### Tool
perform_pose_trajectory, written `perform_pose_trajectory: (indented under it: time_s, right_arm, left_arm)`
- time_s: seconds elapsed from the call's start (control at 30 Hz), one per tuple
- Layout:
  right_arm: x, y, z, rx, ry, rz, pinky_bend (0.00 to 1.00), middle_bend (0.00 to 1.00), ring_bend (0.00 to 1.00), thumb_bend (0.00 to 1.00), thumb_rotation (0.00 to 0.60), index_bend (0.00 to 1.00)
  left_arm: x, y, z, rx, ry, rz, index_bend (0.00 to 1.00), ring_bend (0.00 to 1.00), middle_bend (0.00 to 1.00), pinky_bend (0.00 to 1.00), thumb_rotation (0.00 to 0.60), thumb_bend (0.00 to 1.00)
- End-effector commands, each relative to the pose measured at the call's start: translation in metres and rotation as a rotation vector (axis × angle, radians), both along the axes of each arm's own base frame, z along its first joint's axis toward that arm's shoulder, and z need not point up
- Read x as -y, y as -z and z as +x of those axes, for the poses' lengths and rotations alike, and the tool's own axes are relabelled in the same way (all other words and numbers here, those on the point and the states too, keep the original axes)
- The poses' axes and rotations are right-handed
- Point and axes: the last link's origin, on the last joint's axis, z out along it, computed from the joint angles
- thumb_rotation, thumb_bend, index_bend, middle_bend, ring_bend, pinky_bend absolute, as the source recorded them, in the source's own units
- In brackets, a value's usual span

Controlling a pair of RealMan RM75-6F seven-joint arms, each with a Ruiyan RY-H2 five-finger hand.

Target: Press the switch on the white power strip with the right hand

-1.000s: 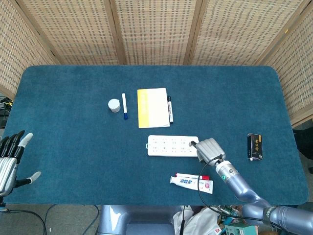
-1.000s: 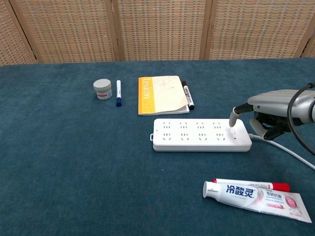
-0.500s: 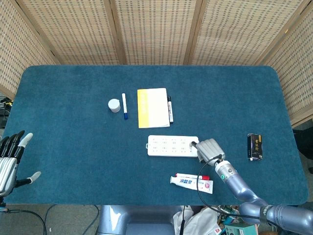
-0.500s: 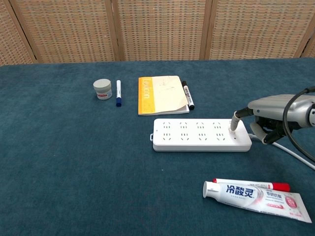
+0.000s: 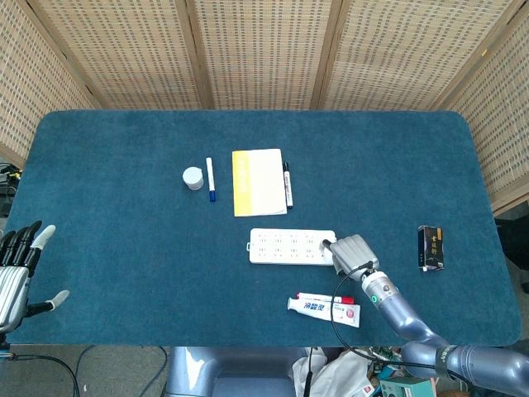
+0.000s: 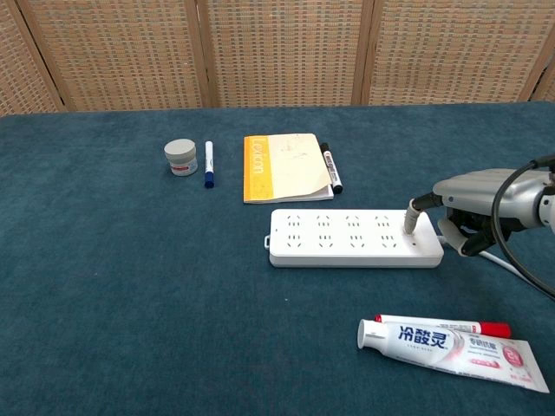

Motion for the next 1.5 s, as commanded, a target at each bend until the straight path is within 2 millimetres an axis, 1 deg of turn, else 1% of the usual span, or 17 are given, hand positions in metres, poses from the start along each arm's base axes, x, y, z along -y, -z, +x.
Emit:
perform_pose_trajectory:
  time_s: [0.03,0.33,0.47,0.53,0.67,0.83,0.9,0.97,1.0,1.03,1.07,1.1,1.13,1.2,1.23,1.33,1.5]
  right_arm:
    - [0.0,0.002,-0.001,-0.01,0.002,0.002,1.0,0.87,0.94,0.84,0.6,0.26]
    - [-0.001,0.005,-0.003,-0.036,0.012,0.015,1.0,0.87,0.94,0.84,0.6,0.28]
    - [0.0,0.0,0.007,0.006,-0.003,-0.014,1.0,0.87,0.94,0.84,0.6,0.28]
    - [0.003,-0.016,0.024,0.072,-0.035,-0.065,1.0,0.87,0.94,0.84,0.6,0.28]
    - [-0.003,-0.044,0.041,0.169,-0.074,-0.125,1.0,0.87,0.94,0.84,0.6,0.28]
    - [-0.014,-0.075,0.047,0.254,-0.111,-0.208,1.0,0.87,0.94,0.84,0.6,0.28]
    - [-0.026,-0.095,0.041,0.327,-0.137,-0.29,1.0,0.86,0.93,0.82,0.6,0.28]
    - [-0.037,-0.107,0.029,0.373,-0.156,-0.352,0.93,0.78,0.84,0.62,0.6,0.28]
    - [-0.042,-0.111,0.021,0.382,-0.159,-0.371,0.84,0.69,0.74,0.41,0.6,0.26]
    - [-0.049,-0.115,0.011,0.378,-0.151,-0.382,0.7,0.55,0.57,0.2,0.6,0.21]
    - [-0.057,-0.118,0.0,0.36,-0.131,-0.381,0.59,0.43,0.43,0.11,0.6,0.16]
    - [-0.063,-0.12,-0.007,0.342,-0.116,-0.38,0.42,0.24,0.22,0.01,0.6,0.09]
    - [-0.07,-0.124,-0.016,0.316,-0.099,-0.383,0.25,0.1,0.07,0.0,0.6,0.03]
    - [-0.088,-0.131,-0.034,0.276,-0.088,-0.418,0.06,0.0,0.0,0.0,0.6,0.0]
    - [-0.099,-0.136,-0.045,0.253,-0.082,-0.451,0.01,0.0,0.0,0.0,0.6,0.0]
    - [-0.115,-0.141,-0.062,0.212,-0.113,-0.537,0.0,0.0,0.0,0.0,0.6,0.0]
    - [-0.124,-0.143,-0.072,0.194,-0.132,-0.599,0.0,0.0,0.0,0.0,0.6,0.0]
  left_arm:
    - [0.0,0.0,0.0,0.0,0.0,0.001,0.0,0.0,0.0,0.0,0.6,0.0]
    - [0.0,0.0,0.0,-0.001,0.0,0.001,0.0,0.0,0.0,0.0,0.6,0.0]
    - [0.0,-0.001,0.0,0.002,0.001,0.003,0.0,0.0,0.0,0.0,0.6,0.0]
    - [0.001,-0.001,0.001,0.005,0.002,0.003,0.0,0.0,0.0,0.0,0.6,0.0]
    - [0.001,-0.001,0.003,0.009,0.009,0.001,0.0,0.0,0.0,0.0,0.6,0.0]
    - [0.003,-0.002,0.002,0.012,0.012,-0.003,0.0,0.0,0.0,0.0,0.6,0.0]
    - [0.004,-0.003,0.001,0.015,0.016,-0.003,0.0,0.0,0.0,0.0,0.6,0.0]
    - [0.006,-0.004,0.0,0.018,0.019,-0.005,0.0,0.0,0.0,0.0,0.6,0.0]
    - [0.006,-0.004,0.0,0.019,0.019,-0.005,0.0,0.0,0.0,0.0,0.6,0.0]
    - [0.007,-0.004,0.0,0.02,0.02,-0.005,0.0,0.0,0.0,0.0,0.6,0.0]
    - [0.007,-0.004,-0.001,0.02,0.02,-0.006,0.0,0.0,0.0,0.0,0.6,0.0]
    - [0.007,-0.004,-0.001,0.02,0.019,-0.007,0.0,0.0,0.0,0.0,0.6,0.0]
    - [0.007,-0.004,-0.002,0.022,0.015,-0.01,0.0,0.0,0.0,0.0,0.6,0.0]
    - [0.008,-0.003,-0.004,0.023,0.007,-0.016,0.0,0.0,0.0,0.0,0.6,0.0]
    - [0.009,-0.003,-0.006,0.02,0.003,-0.018,0.0,0.0,0.0,0.0,0.6,0.0]
    - [0.011,-0.002,-0.007,0.022,0.003,-0.021,0.0,0.0,0.0,0.0,0.6,0.0]
    - [0.014,-0.002,-0.007,0.025,0.016,-0.023,0.0,0.0,0.0,0.0,0.6,0.0]
